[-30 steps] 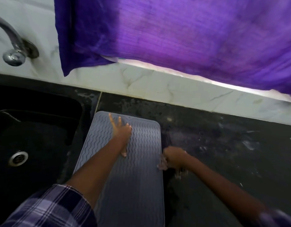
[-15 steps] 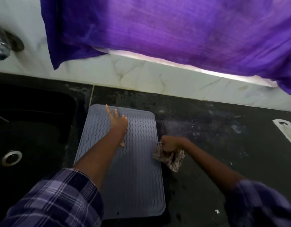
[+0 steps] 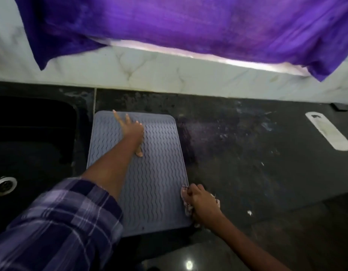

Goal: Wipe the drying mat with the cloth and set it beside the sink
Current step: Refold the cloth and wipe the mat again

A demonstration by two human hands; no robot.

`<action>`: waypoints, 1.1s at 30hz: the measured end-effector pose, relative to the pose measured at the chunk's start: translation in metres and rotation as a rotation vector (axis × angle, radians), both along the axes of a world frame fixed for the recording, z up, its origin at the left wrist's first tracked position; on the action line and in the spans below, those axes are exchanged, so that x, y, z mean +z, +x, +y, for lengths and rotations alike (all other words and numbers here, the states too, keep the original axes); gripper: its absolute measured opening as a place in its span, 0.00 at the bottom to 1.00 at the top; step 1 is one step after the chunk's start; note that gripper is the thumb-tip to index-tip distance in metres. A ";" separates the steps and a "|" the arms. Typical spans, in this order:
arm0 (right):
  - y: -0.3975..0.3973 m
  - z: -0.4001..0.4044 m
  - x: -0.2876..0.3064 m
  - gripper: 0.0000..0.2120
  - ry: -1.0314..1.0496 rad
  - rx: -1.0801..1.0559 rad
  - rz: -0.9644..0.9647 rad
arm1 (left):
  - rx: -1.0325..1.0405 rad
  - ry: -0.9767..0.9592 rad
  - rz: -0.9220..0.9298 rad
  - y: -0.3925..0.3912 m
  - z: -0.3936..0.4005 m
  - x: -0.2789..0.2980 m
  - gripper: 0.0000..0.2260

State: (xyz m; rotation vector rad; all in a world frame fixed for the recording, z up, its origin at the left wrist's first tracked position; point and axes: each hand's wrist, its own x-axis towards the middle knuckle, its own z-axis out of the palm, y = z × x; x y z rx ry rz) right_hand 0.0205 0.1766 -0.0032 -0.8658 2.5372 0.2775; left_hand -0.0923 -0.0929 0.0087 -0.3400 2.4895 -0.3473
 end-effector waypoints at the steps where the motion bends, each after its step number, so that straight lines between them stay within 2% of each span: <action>1: 0.018 0.010 0.003 0.28 0.040 0.002 -0.049 | 0.002 0.018 0.000 0.004 0.000 0.002 0.59; 4: 0.030 0.008 0.017 0.20 0.083 -0.117 -0.118 | 0.017 0.025 0.048 0.011 0.001 0.000 0.59; 7: 0.035 -0.006 0.022 0.16 0.045 -0.201 -0.069 | 0.056 0.050 0.113 0.020 0.003 -0.003 0.57; 11: 0.079 -0.002 0.012 0.20 0.109 -0.078 -0.011 | 0.120 0.099 0.236 0.041 0.001 -0.012 0.53; 13: 0.087 -0.008 0.015 0.19 0.025 -0.017 0.004 | 0.101 0.081 0.267 0.050 0.002 -0.015 0.51; 16: 0.091 -0.038 0.012 0.23 -0.116 0.202 0.075 | 0.048 0.087 0.299 0.060 0.007 -0.020 0.47; 18: 0.092 -0.046 0.006 0.25 -0.057 0.264 0.088 | -0.005 0.134 0.325 0.067 0.010 -0.023 0.43; 19: 0.091 -0.041 0.006 0.24 -0.033 0.221 0.093 | -0.021 0.146 0.338 0.070 0.010 -0.024 0.42; 22: 0.078 -0.016 0.019 0.20 0.084 -0.092 0.052 | 0.028 0.179 0.345 0.083 0.001 -0.023 0.41; 24: 0.068 -0.013 0.035 0.16 0.223 -0.172 0.102 | 0.092 0.233 0.360 0.092 -0.006 -0.021 0.41; 27: 0.064 -0.049 0.043 0.14 0.153 -0.014 0.142 | 0.195 0.294 0.370 0.100 -0.018 -0.015 0.42; 30: 0.091 -0.103 0.031 0.17 -0.015 0.307 0.033 | 0.200 0.252 0.337 0.106 -0.031 -0.012 0.43; 32: 0.109 -0.122 0.018 0.21 0.041 0.524 0.005 | 0.181 0.221 0.350 0.108 -0.037 -0.014 0.43; 33: 0.109 -0.122 0.013 0.22 0.086 0.532 0.010 | 0.178 0.211 0.358 0.108 -0.039 -0.016 0.43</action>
